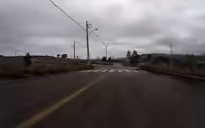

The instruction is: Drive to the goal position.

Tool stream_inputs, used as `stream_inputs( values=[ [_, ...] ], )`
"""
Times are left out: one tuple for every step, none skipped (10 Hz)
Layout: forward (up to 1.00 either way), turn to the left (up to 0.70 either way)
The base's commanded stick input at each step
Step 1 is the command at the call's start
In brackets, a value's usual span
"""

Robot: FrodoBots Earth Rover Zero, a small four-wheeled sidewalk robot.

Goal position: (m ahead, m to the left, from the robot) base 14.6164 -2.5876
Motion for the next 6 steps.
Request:
stream_inputs(
  values=[
    [0.7,0.0],
    [0.7,0.0],
    [0.7,0.0],
    [0.7,0.0],
    [0.7,0.0],
    [0.7,0.0]
  ],
)
